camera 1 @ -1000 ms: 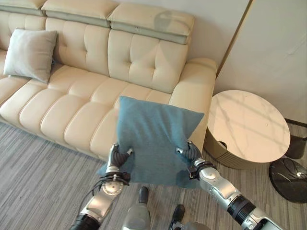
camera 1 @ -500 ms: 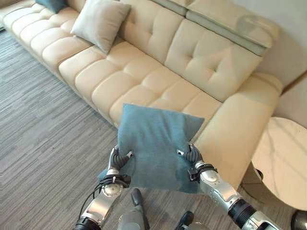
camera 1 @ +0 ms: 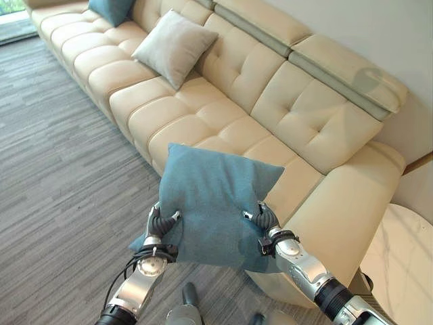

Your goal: Pick up all the scattered cushions and arrange them neatly on the sofa.

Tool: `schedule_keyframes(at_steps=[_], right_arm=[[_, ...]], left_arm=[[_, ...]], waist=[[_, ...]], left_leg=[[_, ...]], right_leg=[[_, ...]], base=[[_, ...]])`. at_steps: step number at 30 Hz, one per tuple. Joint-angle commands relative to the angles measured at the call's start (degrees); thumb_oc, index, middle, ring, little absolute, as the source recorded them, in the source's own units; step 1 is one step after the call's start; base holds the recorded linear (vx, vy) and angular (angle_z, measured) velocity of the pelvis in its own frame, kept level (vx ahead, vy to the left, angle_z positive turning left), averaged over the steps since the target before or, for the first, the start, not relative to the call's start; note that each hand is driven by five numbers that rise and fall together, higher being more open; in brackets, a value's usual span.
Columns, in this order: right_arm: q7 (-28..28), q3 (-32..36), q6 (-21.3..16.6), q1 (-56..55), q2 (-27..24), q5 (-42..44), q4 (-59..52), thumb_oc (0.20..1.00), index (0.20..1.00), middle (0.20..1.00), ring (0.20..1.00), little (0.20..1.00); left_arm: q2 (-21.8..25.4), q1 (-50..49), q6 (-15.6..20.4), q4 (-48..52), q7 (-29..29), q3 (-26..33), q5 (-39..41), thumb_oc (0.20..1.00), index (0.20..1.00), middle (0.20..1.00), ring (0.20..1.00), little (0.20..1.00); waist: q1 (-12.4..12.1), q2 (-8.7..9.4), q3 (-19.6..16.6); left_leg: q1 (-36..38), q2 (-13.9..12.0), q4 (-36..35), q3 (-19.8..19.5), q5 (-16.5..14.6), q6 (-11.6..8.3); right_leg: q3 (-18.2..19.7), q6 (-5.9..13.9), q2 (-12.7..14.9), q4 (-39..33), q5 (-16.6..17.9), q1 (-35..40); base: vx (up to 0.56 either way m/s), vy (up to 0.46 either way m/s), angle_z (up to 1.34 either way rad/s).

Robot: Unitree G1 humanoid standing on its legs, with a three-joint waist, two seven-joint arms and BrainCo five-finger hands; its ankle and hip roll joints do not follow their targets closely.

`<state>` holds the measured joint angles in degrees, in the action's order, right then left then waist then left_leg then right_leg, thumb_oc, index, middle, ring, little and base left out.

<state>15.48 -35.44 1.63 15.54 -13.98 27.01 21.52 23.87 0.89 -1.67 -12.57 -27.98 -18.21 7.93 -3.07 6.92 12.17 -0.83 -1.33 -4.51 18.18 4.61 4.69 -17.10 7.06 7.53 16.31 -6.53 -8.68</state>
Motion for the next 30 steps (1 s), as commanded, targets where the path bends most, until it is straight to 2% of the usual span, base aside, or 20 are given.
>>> schedule_keyframes(at_steps=[1,3,4,5,8,9,11,13,14,15,17,19,21,24,25,26,27,30], right_arm=[[-6.0,-5.0,-5.3,8.5,8.7,0.3,-3.3,0.2,0.2,0.2,0.2,0.2],[-6.0,-5.1,-5.2,9.1,8.7,0.0,-3.5,0.2,0.2,0.2,0.2,0.2],[-5.9,-5.0,-5.0,9.0,8.1,-0.6,-3.4,0.2,0.2,0.2,0.2,0.2],[-6.3,-4.5,-5.4,7.6,7.2,-0.3,-4.4,0.2,0.2,0.2,0.2,0.2],[-6.6,-4.0,-5.2,7.4,6.6,0.6,-5.0,0.2,0.2,0.2,0.2,0.2],[-6.8,-3.6,-5.3,7.2,6.2,0.8,-4.9,0.2,0.2,0.2,0.2,0.2],[-6.5,-3.0,-5.3,6.4,5.3,0.7,-5.6,0.2,0.2,0.2,0.2,0.2],[-6.6,-3.1,-5.0,6.1,4.8,0.3,-5.2,0.2,0.2,0.2,0.2,0.2],[-6.7,-3.1,-4.9,5.8,4.5,0.1,-5.4,0.2,0.2,0.2,0.2,0.2],[-6.7,-2.9,-4.8,5.6,4.4,0.1,-5.5,0.2,0.2,0.2,0.2,0.2],[-6.7,-2.8,-4.5,5.3,4.5,-0.2,-5.3,0.2,0.2,0.2,0.2,0.2],[-6.7,-2.3,-4.4,5.3,4.5,-0.5,-5.5,0.2,0.2,0.2,0.2,0.2],[-6.5,-2.1,-4.4,5.1,4.6,-0.9,-5.5,0.2,0.2,0.2,0.2,0.2],[-6.3,-1.9,-4.3,4.7,4.4,-1.4,-5.5,0.2,0.2,0.2,0.2,0.2],[-6.1,-1.8,-4.2,4.5,4.3,-1.5,-5.3,0.2,0.2,0.2,0.2,0.2],[-6.2,-1.7,-4.0,4.4,4.2,-1.5,-5.4,0.2,0.2,0.2,0.2,0.2],[-6.4,-1.6,-3.7,4.2,3.8,-1.5,-5.5,0.2,0.2,0.2,0.2,0.2],[-6.7,-1.6,-3.3,4.0,3.2,-1.4,-5.7,0.2,0.2,0.2,0.2,0.2]], left_arm=[[-4.8,6.1,6.2,7.1,2.9,-6.8,-0.4,0.2,0.2,0.2,0.2,0.2],[-5.5,6.6,6.1,7.0,2.9,-6.6,-1.2,0.2,0.2,0.2,0.2,0.2],[-5.7,6.7,5.6,6.6,2.7,-6.7,-1.7,0.2,0.2,0.2,0.2,0.2],[-6.3,6.5,5.8,6.9,3.0,-6.6,-2.3,0.2,0.2,0.2,0.2,0.2],[-6.8,6.2,5.9,6.9,3.7,-6.1,-2.0,0.2,0.2,0.2,0.2,0.2],[-6.8,5.8,5.8,7.2,4.1,-6.1,-1.8,0.2,0.2,0.2,0.2,0.2],[-7.3,5.0,6.0,7.5,4.4,-5.7,-0.7,0.2,0.2,0.2,0.2,0.2],[-7.2,4.9,6.1,7.7,4.3,-5.6,-0.3,0.2,0.2,0.2,0.2,0.2],[-7.3,4.8,6.0,7.8,3.9,-5.5,0.2,0.2,0.2,0.2,0.2,0.2],[-7.3,4.7,5.7,7.7,3.9,-5.3,0.3,0.2,0.2,0.2,0.2,0.2],[-7.6,4.3,5.4,7.8,3.8,-5.1,0.7,0.2,0.2,0.2,0.2,0.2],[-7.6,3.4,5.1,8.1,3.9,-4.7,0.7,0.2,0.2,0.2,0.2,0.2],[-7.6,2.9,5.2,8.5,3.9,-4.8,0.6,0.2,0.2,0.2,0.2,0.2],[-8.0,2.6,5.4,8.4,3.1,-4.9,0.5,0.2,0.2,0.2,0.2,0.2],[-8.1,2.5,5.4,8.4,2.7,-4.9,0.4,0.2,0.2,0.2,0.2,0.2],[-8.1,2.3,5.5,8.5,2.5,-4.9,0.5,0.2,0.2,0.2,0.2,0.2],[-8.2,2.0,5.6,8.6,2.2,-5.1,0.3,0.2,0.2,0.2,0.2,0.2],[-8.4,1.8,5.5,8.3,2.7,-5.5,0.3,0.2,0.2,0.2,0.2,0.2]], waist=[[-0.9,0.92,0.6],[-0.8,1.7,0.2],[-0.7,1.85,0.0],[0.0,1.73,-1.3],[0.7,0.84,-2.7],[1.2,0.54,-3.2],[1.5,0.03,-3.3],[0.7,-0.14,-2.2],[0.0,-0.18,-1.8],[-0.3,-0.07,-1.7],[-0.2,0.2,-1.3],[-0.4,1.1,-1.3],[-0.4,1.27,-1.4],[-0.3,0.56,-1.3],[-0.3,0.17,-1.2],[-0.1,-0.19,-1.3],[0.2,-1.12,-1.5],[0.6,-2.08,-2.3]], left_leg=[[4.3,0.6,-0.5,-2.1,-8.6,-5.54],[5.6,1.2,-0.5,-1.5,-9.6,-5.72],[6.2,1.6,-0.5,-1.5,-10.2,-5.66],[8.0,1.9,-0.5,-1.2,-11.2,-5.62],[10.8,1.7,0.5,-0.9,-12.1,-6.09],[10.6,0.9,5.5,-0.1,-13.2,-6.9],[8.6,-1.5,16.8,1.3,-11.5,-9.5],[5.7,-2.1,25.3,-1.1,-8.7,-10.77],[3.7,-2.0,29.3,-3.6,-7.1,-11.65],[2.3,-1.9,30.6,-5.5,-7.1,-11.3],[0.5,-2.2,28.7,-6.9,-8.6,-9.81],[-0.7,-1.9,23.4,-8.1,-9.8,-7.57],[-0.6,-2.0,16.0,-11.2,-9.7,-7.09],[-0.4,-3.3,6.1,-17.7,-3.2,-8.18],[-1.2,-4.0,3.4,-21.0,-0.9,-8.93],[-1.0,-4.2,1.6,-22.3,0.2,-9.36],[-1.2,-4.5,-0.5,-25.4,1.5,-10.53],[-0.6,-4.2,-0.5,-25.1,-0.1,-10.78]], right_leg=[[-5.9,0.36,-4.1,-13.3,8.0,0.3],[-9.5,1.23,-4.8,-17.1,9.8,0.6],[-10.0,1.14,-4.9,-17.4,9.7,1.1],[-9.2,0.12,-5.4,-18.2,9.2,2.9],[-9.2,-0.68,-5.9,-18.9,8.4,5.3],[-9.2,-1.44,-6.0,-19.1,7.7,6.7],[-8.8,-2.99,-6.9,-20.5,6.1,10.5],[-6.8,-4.56,-7.8,-21.3,4.9,13.0],[-5.8,-5.73,-8.4,-21.3,3.7,13.9],[-5.0,-6.14,-8.6,-21.3,3.1,14.3],[-3.6,-5.97,-8.0,-21.3,3.0,14.8],[-2.4,-5.73,-6.6,-21.3,3.4,14.8],[-0.8,-5.62,-6.2,-21.1,3.1,14.8],[2.2,-6.12,-6.2,-21.0,2.6,15.1],[3.4,-6.22,-6.1,-21.1,2.5,15.4],[4.0,-6.15,-6.0,-21.2,2.5,15.5],[5.4,-5.76,-5.8,-21.3,2.3,15.9],[6.3,-5.21,-5.4,-21.3,2.1,16.7]], base=[[0.16,-0.073,0.01],[0.2,-0.065,-0.05],[0.34,-0.097,0.0],[0.26,-0.065,0.1],[0.32,-0.081,0.17],[0.35,-0.158,0.0],[0.31,-0.181,-0.06],[0.2,-0.158,-0.21],[0.15,-0.144,-0.68],[0.13,-0.113,-0.95],[0.11,-0.033,-0.54],[0.09,0.034,-0.49],[0.13,0.051,-0.62],[0.11,0.098,-0.54],[0.11,0.149,-0.43],[0.16,0.264,-0.7],[0.12,0.203,-0.75],[0.16,0.256,-0.47]])
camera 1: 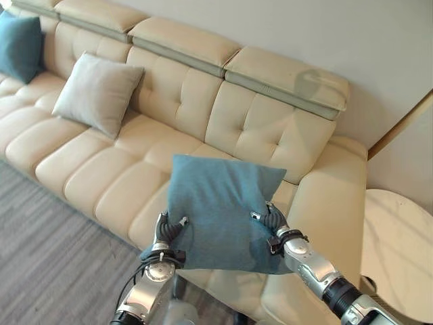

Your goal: Pick up all the scattered cushions and arrange them neatly on the sofa.

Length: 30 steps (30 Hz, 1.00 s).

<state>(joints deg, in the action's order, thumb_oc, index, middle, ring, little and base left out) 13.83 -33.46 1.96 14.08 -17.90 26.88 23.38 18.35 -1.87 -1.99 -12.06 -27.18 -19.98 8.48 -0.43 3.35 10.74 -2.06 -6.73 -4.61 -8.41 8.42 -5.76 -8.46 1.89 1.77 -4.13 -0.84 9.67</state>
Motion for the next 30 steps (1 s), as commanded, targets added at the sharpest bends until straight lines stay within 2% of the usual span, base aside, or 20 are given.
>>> schedule_keyframes(at_steps=[1,3,5,6,9,10,11,12,13,14,15,19,24,25,26,27,30], right_arm=[[-5.2,-2.9,-3.6,4.5,6.8,-1.2,-8.0,0.2,0.2,0.2,0.2,0.2],[-5.2,-2.8,-3.4,3.9,6.4,-1.2,-8.3,0.2,0.2,0.2,0.2,0.2],[-5.3,-2.6,-3.2,3.1,7.0,-1.0,-8.0,0.2,0.2,0.2,0.2,0.2],[-5.3,-2.6,-3.2,3.1,7.0,-1.0,-8.0,0.2,0.2,0.2,0.2,0.2],[-5.0,-2.0,-3.1,2.6,8.6,-0.3,-7.4,0.2,0.2,0.2,0.2,0.2],[-4.9,-2.4,-3.1,3.0,9.3,-0.3,-7.0,0.2,0.2,0.2,0.2,0.2],[-4.9,-2.4,-3.1,3.0,9.3,-0.3,-7.0,0.2,0.2,0.2,0.2,0.2],[-3.9,-3.2,-3.8,5.4,12.0,-0.1,-6.5,0.2,0.2,0.2,0.2,0.2],[-3.9,-3.2,-3.8,5.4,12.0,-0.1,-6.5,0.2,0.2,0.2,0.2,0.2],[-3.4,-3.5,-4.0,6.2,12.4,-0.3,-6.3,0.2,0.2,0.2,0.2,0.2],[-2.3,-3.5,-4.3,6.8,12.7,-0.3,-6.5,0.2,0.2,0.2,0.2,0.2],[0.1,-3.0,-4.8,8.7,13.2,0.1,-6.7,0.2,0.2,0.2,0.2,0.2],[5.9,-2.5,-6.2,17.9,12.5,1.8,-7.4,0.2,0.2,0.2,0.2,0.2],[7.0,-2.0,-6.4,21.0,11.9,1.5,-7.3,0.2,0.2,0.2,0.2,0.2],[9.8,-1.7,-7.1,27.1,11.6,0.6,-7.4,0.2,0.2,0.2,0.2,0.2],[9.9,-1.6,-7.1,27.3,11.6,0.6,-7.3,0.2,0.2,0.2,0.2,0.2],[13.8,-0.7,-8.2,38.7,10.8,-2.4,-6.1,0.2,0.2,0.2,0.2,0.2]], left_arm=[[-2.8,4.6,5.7,7.4,2.3,-4.3,-0.7,0.2,0.2,0.2,0.2,0.2],[-2.7,4.4,5.5,7.4,2.8,-4.7,-0.6,0.2,0.2,0.2,0.2,0.2],[-1.9,4.3,5.3,7.3,3.9,-5.6,-0.6,0.2,0.2,0.2,0.2,0.2],[-1.9,4.3,5.3,7.3,3.9,-5.6,-0.6,0.2,0.2,0.2,0.2,0.2],[-1.1,5.1,5.2,6.3,3.9,-6.2,-0.3,0.2,0.2,0.2,0.2,0.2],[-0.8,5.2,5.1,6.1,3.6,-5.9,-0.1,0.2,0.2,0.2,0.2,0.2],[-0.8,5.2,5.1,6.1,3.6,-5.9,-0.1,0.2,0.2,0.2,0.2,0.2],[-0.6,5.8,5.7,6.4,1.1,-4.6,0.2,0.2,0.2,0.2,0.2,0.2],[-0.6,5.9,5.7,6.4,1.1,-4.6,0.2,0.2,0.2,0.2,0.2,0.2],[-0.5,6.3,5.7,6.5,0.7,-4.3,0.1,0.2,0.2,0.2,0.2,0.2],[-0.4,7.0,5.7,6.6,-0.5,-4.4,-1.0,0.2,0.2,0.2,0.2,0.2],[-0.7,9.9,5.4,6.5,-2.5,-5.1,-1.7,0.2,0.2,0.2,0.2,0.2],[-1.0,23.5,5.5,4.1,-8.9,-7.5,-2.6,0.2,0.2,0.2,0.2,0.2],[-1.1,26.2,5.9,3.5,-10.0,-7.3,-1.9,0.2,0.2,0.2,0.2,0.2],[-1.0,33.9,5.9,1.1,-13.6,-8.1,-2.4,0.2,0.2,0.2,0.2,0.2],[-1.0,34.2,6.0,0.9,-13.6,-8.1,-2.4,0.2,0.2,0.2,0.2,0.2],[-1.1,47.9,6.7,-3.8,-16.9,-9.9,-1.5,0.2,0.2,0.2,0.2,0.2]], waist=[[-1.6,0.94,-1.3],[-1.6,0.61,-1.6],[-1.5,0.71,-2.4],[-1.6,0.72,-2.3],[-1.6,0.89,-2.5],[-2.1,0.91,-2.3],[-2.2,0.91,-2.3],[-4.3,0.94,-1.5],[-4.5,0.96,-1.5],[-4.6,0.84,-1.5],[-3.8,0.89,-1.9],[-3.2,0.96,-1.7],[-1.9,0.89,1.3],[-1.9,0.84,1.9],[-1.6,0.71,4.0],[-1.6,0.75,4.0],[-1.2,1.01,6.7]], left_leg=[[1.0,1.2,-0.4,2.2,-4.2,-0.43],[1.5,1.9,-0.4,1.8,-4.8,-0.1],[2.5,3.7,-0.4,2.8,-6.3,1.34],[2.8,3.7,-0.4,2.9,-6.6,1.3],[3.2,5.6,-0.4,6.4,-8.2,4.01],[3.2,5.7,-0.4,8.0,-8.6,4.47],[3.2,5.7,-0.4,8.1,-8.6,4.47],[3.5,4.7,-0.4,13.9,-9.9,4.34],[3.5,4.7,-0.4,14.1,-10.0,4.34],[3.7,4.6,-0.4,15.1,-10.0,4.27],[4.0,5.1,-0.4,16.5,-10.5,4.42],[4.3,5.5,-0.4,18.0,-10.9,4.62],[-0.6,5.4,-0.4,18.3,-9.3,4.9],[-2.3,5.4,-0.4,18.1,-8.7,5.09],[-5.3,5.3,-0.4,17.8,-7.3,5.39],[-5.5,5.3,-0.4,17.9,-7.3,5.41],[-13.9,5.5,5.8,17.2,-7.2,5.42]], right_leg=[[-2.5,0.37,0.8,-0.9,-3.6,-1.3],[-2.0,0.67,1.3,-0.9,-3.4,-1.5],[-0.6,1.92,3.0,-0.9,-2.2,-2.1],[-0.5,1.92,2.9,-0.9,-2.4,-1.9],[1.8,4.06,5.2,-0.9,-0.3,-3.8],[2.2,4.46,5.3,-0.3,0.3,-4.9],[2.2,4.46,5.3,-0.3,0.3,-4.9],[-5.4,5.37,6.1,1.6,1.9,-8.0],[-5.2,5.37,6.1,1.6,1.9,-8.1],[-7.4,5.31,6.3,1.8,2.2,-8.5],[-7.8,5.45,6.4,0.1,3.1,-8.2],[-7.2,5.97,7.1,-0.9,4.1,-8.5],[-5.7,5.44,7.2,-0.9,4.4,-14.2],[-5.3,5.24,7.2,0.1,4.4,-16.5],[-4.2,4.85,7.3,2.6,4.2,-20.8],[-4.1,4.84,7.4,3.0,4.1,-21.2],[-3.4,4.13,8.0,6.9,4.0,-28.1]], base=[[0.17,0.323,-0.22],[0.13,0.29,-0.14],[0.14,0.321,-0.05],[0.08,0.252,-0.17],[0.1,0.345,-0.38],[0.01,0.16,-0.44],[-0.04,0.173,-0.93],[-0.04,0.116,-1.33],[-0.03,0.151,-1.59],[0.06,0.108,-1.72],[0.06,0.108,-1.23],[0.05,0.067,-0.24],[-0.09,0.003,-0.08],[-0.21,-0.015,0.02],[-0.15,-0.006,0.03],[-0.15,-0.015,-0.02],[-0.11,-0.055,-0.02]])
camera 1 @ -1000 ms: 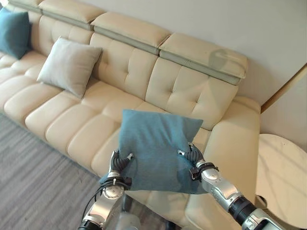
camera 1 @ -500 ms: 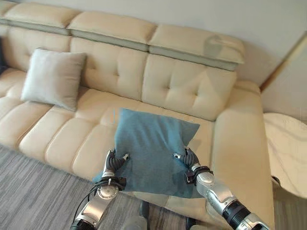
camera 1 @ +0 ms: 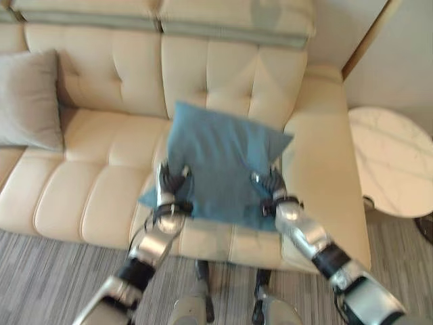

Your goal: Pick up all the scattered cushions and arrange them neatly on the sofa.

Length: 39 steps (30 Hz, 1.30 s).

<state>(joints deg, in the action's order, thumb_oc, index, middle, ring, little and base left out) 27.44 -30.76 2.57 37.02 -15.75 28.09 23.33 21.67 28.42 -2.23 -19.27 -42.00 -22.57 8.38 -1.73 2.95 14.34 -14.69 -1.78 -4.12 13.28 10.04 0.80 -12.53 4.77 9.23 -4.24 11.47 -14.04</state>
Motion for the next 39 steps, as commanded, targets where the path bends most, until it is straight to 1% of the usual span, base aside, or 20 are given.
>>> schedule_keyframes(at_steps=[1,4,6,9,10,11,12,13,17,18,24,25,26,29,30,33,34,37,38,39], right_arm=[[1.7,-2.1,-9.6,22.4,8.4,-4.4,-4.6,0.2,0.2,0.2,0.2,0.2],[3.0,-1.2,-11.2,25.2,9.2,-3.2,-2.8,0.2,0.2,0.2,0.2,0.2],[6.5,-0.3,-11.3,33.2,7.3,-6.8,0.0,0.2,0.2,0.2,0.2,0.2],[15.8,-0.2,-10.8,41.2,3.8,-18.9,2.6,0.2,0.2,0.2,0.2,0.2],[20.4,-1.1,-8.3,44.8,1.4,-26.4,3.5,0.2,0.2,0.2,0.2,0.2],[21.9,-1.3,-8.5,44.8,0.6,-29.2,4.1,0.2,0.2,0.2,0.2,0.2],[21.1,-1.7,-9.8,46.8,0.9,-28.5,6.1,0.501,0.501,0.501,0.501,0.501],[21.0,-2.9,-9.3,49.1,0.2,-27.7,8.7,1.0,1.0,1.0,1.0,1.0],[20.2,-1.2,-13.3,51.1,-1.1,-21.5,12.1,1.0,1.0,1.0,1.0,1.0],[19.0,0.4,-12.5,49.0,-0.5,-21.9,13.1,1.0,1.0,1.0,1.0,1.0],[15.5,0.4,-11.4,45.1,2.2,-21.4,17.6,1.0,1.0,1.0,1.0,1.0],[13.4,1.2,-11.0,42.1,3.2,-20.2,18.2,1.0,1.0,1.0,1.0,1.0],[13.4,1.2,-11.0,42.0,3.2,-20.2,18.1,1.0,1.0,1.0,1.0,1.0],[10.6,3.9,-10.7,35.9,3.8,-16.1,18.0,1.0,1.0,1.0,1.0,1.0],[7.4,6.6,-10.8,30.9,4.0,-11.0,19.2,1.0,1.0,1.0,1.0,1.0],[5.0,8.0,-10.8,26.7,4.6,-7.2,20.0,1.0,1.0,1.0,1.0,1.0],[1.8,9.7,-10.5,20.5,4.7,-4.4,20.3,1.0,1.0,1.0,1.0,1.0],[0.2,10.3,-10.1,15.4,4.6,-3.6,18.5,1.0,1.0,1.0,1.0,1.0],[-2.7,10.4,-9.3,9.4,3.8,-4.5,17.3,1.0,1.0,1.0,1.0,1.0],[-2.7,10.4,-9.2,9.2,3.8,-4.5,17.3,1.0,1.0,1.0,1.0,1.0]], left_arm=[[-4.7,25.1,8.0,0.1,-2.4,-8.1,0.6,0.2,0.2,0.2,0.2,0.2],[-6.1,30.0,9.5,-2.1,-1.9,-8.7,2.9,0.2,0.2,0.2,0.2,0.2],[-6.7,40.3,9.9,-8.3,-3.8,-9.4,4.5,0.2,0.2,0.2,0.2,0.2],[-7.4,52.1,9.0,-16.5,-7.7,-12.4,2.6,0.2,0.2,0.2,0.2,0.2],[-6.9,55.2,8.3,-18.1,-9.8,-13.6,0.4,0.2,0.2,0.2,0.2,0.2],[-5.4,56.6,7.8,-19.5,-10.1,-14.2,-2.0,0.875,0.875,0.875,0.875,0.875],[-5.2,59.2,7.1,-21.6,-9.9,-15.5,-3.8,1.0,1.0,1.0,1.0,1.0],[-4.5,61.3,6.9,-24.1,-8.6,-17.2,-4.0,1.0,1.0,1.0,1.0,1.0],[1.2,69.6,2.1,-33.6,-2.2,-25.1,-11.1,1.0,1.0,1.0,1.0,1.0],[0.9,66.7,1.0,-34.5,-1.9,-22.1,-13.5,1.0,1.0,1.0,1.0,1.0],[-0.1,60.3,0.7,-39.3,0.0,-18.3,-11.2,1.0,1.0,1.0,1.0,1.0],[-1.2,57.1,1.5,-41.2,1.1,-14.9,-6.9,1.0,1.0,1.0,1.0,1.0],[-1.2,57.1,1.5,-41.2,1.1,-14.9,-6.9,1.0,1.0,1.0,1.0,1.0],[-1.8,50.7,3.5,-40.9,3.3,-8.7,2.8,1.0,1.0,1.0,1.0,1.0],[-1.2,45.6,4.3,-40.8,5.2,-5.3,7.4,1.0,1.0,1.0,1.0,1.0],[-0.4,40.9,5.6,-39.4,7.7,-2.6,11.2,1.0,1.0,1.0,1.0,1.0],[-0.2,34.1,6.9,-38.4,10.4,1.7,16.0,1.0,1.0,1.0,1.0,1.0],[-0.3,27.6,7.7,-35.4,12.0,4.4,18.4,1.0,1.0,1.0,1.0,1.0],[-0.1,20.5,7.6,-34.1,14.2,7.2,19.3,1.0,1.0,1.0,1.0,1.0],[-0.1,20.4,7.6,-34.0,14.2,7.2,19.3,1.0,1.0,1.0,1.0,1.0]], waist=[[0.6,1.08,3.1],[0.9,0.63,3.0],[1.8,0.16,2.5],[3.0,-0.83,2.2],[3.4,-1.14,2.3],[3.5,-1.18,2.1],[3.7,-1.19,1.5],[3.8,-1.15,1.1],[4.6,-1.56,-0.4],[4.4,-1.71,-0.5],[4.7,-1.45,-1.2],[5.0,-1.32,-1.2],[5.1,-1.35,-1.3],[5.3,-1.37,-1.5],[5.1,-1.48,-1.7],[5.0,-1.44,-1.7],[4.6,-1.38,-1.8],[4.4,-1.22,-1.5],[4.0,-1.01,-1.1],[4.0,-1.01,-1.2]], left_leg=[[-6.8,0.7,8.5,-5.3,-9.0,-1.35],[-10.5,0.9,9.9,-6.1,-9.0,-1.56],[-17.1,0.8,11.9,-7.0,-8.8,-2.04],[-25.4,1.0,15.1,-7.9,-8.6,-1.97],[-27.7,1.1,16.0,-8.0,-9.0,-1.9],[-29.7,1.2,16.8,-8.1,-9.0,-1.78],[-32.1,1.2,17.5,-8.2,-8.8,-1.51],[-33.1,1.2,17.7,-8.2,-9.0,-1.45],[-38.3,1.0,17.7,-7.9,-8.5,-1.25],[-38.0,1.2,16.4,-8.0,-8.2,-1.49],[-36.7,1.3,14.4,-7.1,-7.1,-1.81],[-35.3,1.3,13.8,-7.1,-7.2,-1.98],[-35.5,1.3,13.8,-7.1,-7.0,-1.93],[-32.5,1.2,13.1,-7.0,-7.3,-2.08],[-29.2,1.1,12.2,-7.0,-7.5,-2.16],[-26.0,1.2,11.2,-7.1,-7.6,-2.2],[-21.6,1.2,9.8,-6.9,-7.9,-2.41],[-17.6,1.4,8.5,-6.8,-7.9,-2.37],[-13.0,1.4,7.2,-6.4,-8.3,-2.38],[-12.9,1.5,7.0,-6.4,-8.1,-2.34]], right_leg=[[0.6,1.12,1.0,8.7,-8.3,-8.5],[0.5,1.19,1.3,9.9,-8.5,-11.6],[0.8,1.4,1.5,12.4,-8.9,-18.1],[1.5,1.4,2.3,16.3,-9.2,-26.2],[1.8,1.6,2.4,17.5,-9.4,-28.8],[2.2,1.67,2.3,17.6,-9.2,-30.5],[2.5,1.72,2.4,17.9,-8.7,-32.9],[2.8,1.92,2.2,18.0,-8.8,-34.1],[3.6,2.35,2.3,18.0,-7.8,-39.6],[3.9,2.6,2.0,17.6,-7.8,-40.0],[4.1,2.66,1.5,15.8,-6.7,-39.4],[4.1,2.54,1.3,15.2,-6.7,-37.8],[4.1,2.51,1.3,15.0,-6.6,-38.0],[3.5,2.29,1.0,13.9,-6.5,-34.7],[2.9,2.24,0.9,12.7,-6.5,-31.4],[2.4,2.16,0.8,11.0,-6.1,-27.6],[1.9,2.18,0.7,9.4,-6.1,-23.0],[1.4,2.11,0.7,7.7,-5.7,-18.4],[1.2,2.16,0.6,6.7,-5.7,-14.1],[1.1,2.16,0.6,6.5,-5.5,-14.0]], base=[[-0.07,-0.049,0.07],[-0.03,-0.014,0.14],[-0.01,0.02,0.12],[-0.01,0.034,0.15],[0.01,0.079,0.21],[0.03,0.074,0.18],[0.03,0.048,0.12],[0.04,0.012,-0.04],[0.06,-0.013,-0.15],[0.08,-0.021,-0.14],[0.02,-0.003,-0.02],[0.0,0.0,0.0],[0.0,0.0,0.0],[0.0,0.002,-0.02],[0.0,0.011,-0.06],[0.01,0.015,-0.08],[0.02,0.03,-0.08],[0.03,0.04,-0.08],[0.03,0.035,-0.07],[0.05,0.048,-0.07]])
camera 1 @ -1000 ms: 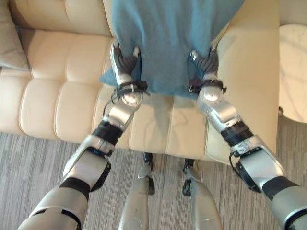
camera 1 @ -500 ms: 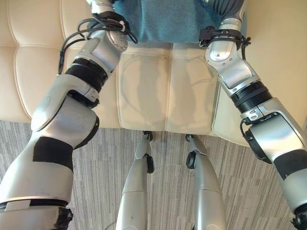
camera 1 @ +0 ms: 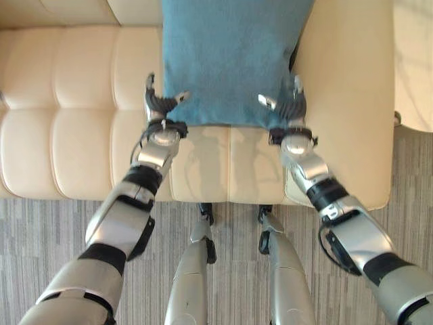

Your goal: Pick up all the scattered cushions and arrange them neatly on the sofa.

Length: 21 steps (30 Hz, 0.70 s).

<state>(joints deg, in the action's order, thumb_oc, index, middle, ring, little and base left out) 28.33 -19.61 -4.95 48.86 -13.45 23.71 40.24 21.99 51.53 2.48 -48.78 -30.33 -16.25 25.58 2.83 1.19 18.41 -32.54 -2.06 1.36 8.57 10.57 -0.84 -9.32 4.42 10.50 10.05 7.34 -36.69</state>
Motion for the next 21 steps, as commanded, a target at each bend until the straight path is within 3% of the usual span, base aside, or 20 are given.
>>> schedule_keyframes(at_steps=[1,6,9,17,21], right_arm=[[-4.7,-0.7,-1.6,-6.4,1.9,-0.3,-1.1,1.0,1.0,1.0,1.0,1.0],[-8.5,0.9,-0.6,-18.1,1.6,-2.0,-3.7,1.0,1.0,1.0,1.0,1.0],[-13.2,6.7,0.7,-31.9,1.2,-2.6,-1.3,1.0,1.0,1.0,1.0,1.0],[-15.7,12.9,2.3,-40.5,0.0,-4.1,7.2,1.0,1.0,1.0,1.0,1.0],[-15.8,14.5,2.6,-42.4,-0.2,-4.9,9.3,1.0,1.0,1.0,1.0,1.0]], left_arm=[[-0.9,-7.3,3.2,-3.3,3.5,2.3,2.3,1.0,1.0,1.0,1.0,1.0],[-1.8,-21.7,2.3,0.1,6.4,5.4,-0.4,1.0,1.0,1.0,1.0,1.0],[-3.4,-37.4,0.4,-2.7,12.2,8.6,-6.5,1.0,1.0,1.0,1.0,1.0],[-6.2,-45.3,-2.5,-9.6,16.4,7.6,-13.6,1.0,1.0,1.0,1.0,1.0],[-6.9,-46.4,-2.3,-8.9,17.0,7.0,-14.0,1.0,1.0,1.0,1.0,1.0]], waist=[[-0.7,0.83,-5.2],[-1.0,0.75,-6.4],[-0.5,0.05,-9.9],[0.0,0.0,-14.4],[0.3,-0.03,-14.2]], left_leg=[[7.4,1.7,0.7,-1.5,-8.8,-0.68],[15.9,1.9,-3.4,-0.7,-8.6,-0.52],[23.7,1.6,-6.4,0.3,-8.8,-0.49],[30.7,2.5,-6.4,1.9,-11.7,0.46],[31.9,3.2,-6.4,2.8,-12.6,1.01]], right_leg=[[-2.2,2.6,-0.8,-8.4,-1.6,11.1],[-2.7,3.06,-1.3,-11.8,-1.3,19.5],[-3.4,3.91,-2.1,-15.1,-0.9,27.2],[-2.8,5.5,-1.2,-15.1,-0.5,33.3],[-2.4,6.41,-0.6,-15.1,0.7,33.8]], base=[[0.05,0.04,-0.06],[0.07,0.062,-0.07],[0.03,0.156,-0.03],[-0.03,0.153,-0.12],[-0.07,0.115,-0.07]])
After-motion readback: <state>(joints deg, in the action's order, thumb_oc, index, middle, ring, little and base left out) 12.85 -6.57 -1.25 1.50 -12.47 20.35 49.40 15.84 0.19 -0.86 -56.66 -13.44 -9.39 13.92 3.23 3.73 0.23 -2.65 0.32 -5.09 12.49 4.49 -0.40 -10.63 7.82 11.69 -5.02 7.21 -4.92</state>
